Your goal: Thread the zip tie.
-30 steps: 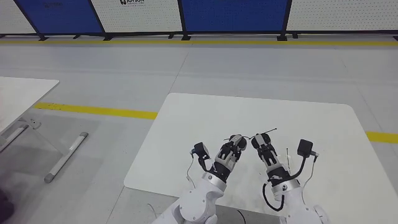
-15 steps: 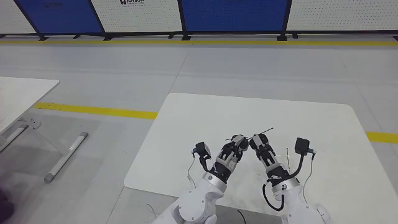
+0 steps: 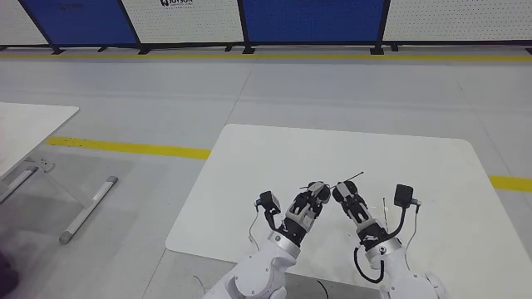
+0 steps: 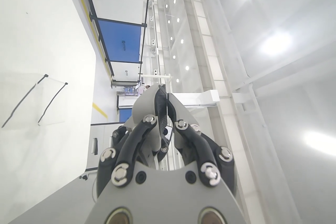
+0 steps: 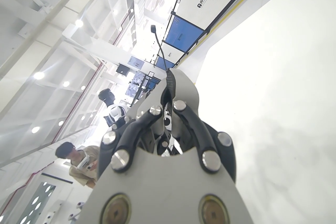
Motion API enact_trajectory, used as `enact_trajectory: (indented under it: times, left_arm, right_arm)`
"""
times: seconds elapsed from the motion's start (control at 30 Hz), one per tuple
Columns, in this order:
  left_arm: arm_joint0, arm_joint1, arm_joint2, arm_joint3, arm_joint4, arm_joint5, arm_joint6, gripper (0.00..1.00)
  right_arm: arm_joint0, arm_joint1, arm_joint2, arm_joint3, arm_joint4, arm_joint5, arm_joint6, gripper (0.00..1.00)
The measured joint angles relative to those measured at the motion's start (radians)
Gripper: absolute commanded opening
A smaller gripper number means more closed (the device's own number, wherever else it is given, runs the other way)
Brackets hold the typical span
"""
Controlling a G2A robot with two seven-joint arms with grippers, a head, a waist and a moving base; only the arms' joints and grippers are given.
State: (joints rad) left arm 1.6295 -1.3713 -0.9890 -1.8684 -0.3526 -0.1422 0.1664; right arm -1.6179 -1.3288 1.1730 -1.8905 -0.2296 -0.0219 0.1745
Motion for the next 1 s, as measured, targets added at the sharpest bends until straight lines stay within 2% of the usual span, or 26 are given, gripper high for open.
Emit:
enact_trajectory:
  times: [0.43, 0.47, 0.53, 0.63, 0.77, 0.83, 1.0]
  left_arm:
    - [-0.003, -0.001, 0.006, -0.003, 0.015, 0.017, 0.005, 0.00]
    - [-0.004, -0.001, 0.007, -0.002, 0.017, 0.020, 0.005, 0.00]
    - [-0.007, -0.002, 0.009, 0.000, 0.018, 0.027, 0.004, 0.00]
    - [-0.009, -0.002, 0.010, 0.000, 0.021, 0.030, 0.005, 0.00]
    - [-0.011, -0.002, 0.011, 0.003, 0.026, 0.032, 0.010, 0.00]
    - [-0.012, -0.003, 0.011, 0.006, 0.030, 0.033, 0.011, 0.00]
    - [-0.011, -0.003, 0.012, 0.007, 0.034, 0.036, 0.008, 0.00]
  right_arm:
    - [-0.002, 0.003, 0.004, -0.007, -0.001, -0.006, -0.002, 0.00]
    - [-0.003, 0.003, 0.005, -0.008, -0.001, -0.004, -0.003, 0.13]
    - [-0.003, 0.003, 0.006, -0.010, 0.002, 0.001, -0.004, 0.05]
    - [-0.001, 0.003, 0.007, -0.011, 0.003, 0.004, -0.005, 0.04]
    - [-0.001, 0.004, 0.006, -0.011, 0.000, 0.004, -0.011, 0.08]
    - [0.000, 0.004, 0.005, -0.011, -0.002, 0.006, -0.016, 0.13]
    - [0.001, 0.004, 0.007, -0.009, -0.003, 0.011, -0.022, 0.16]
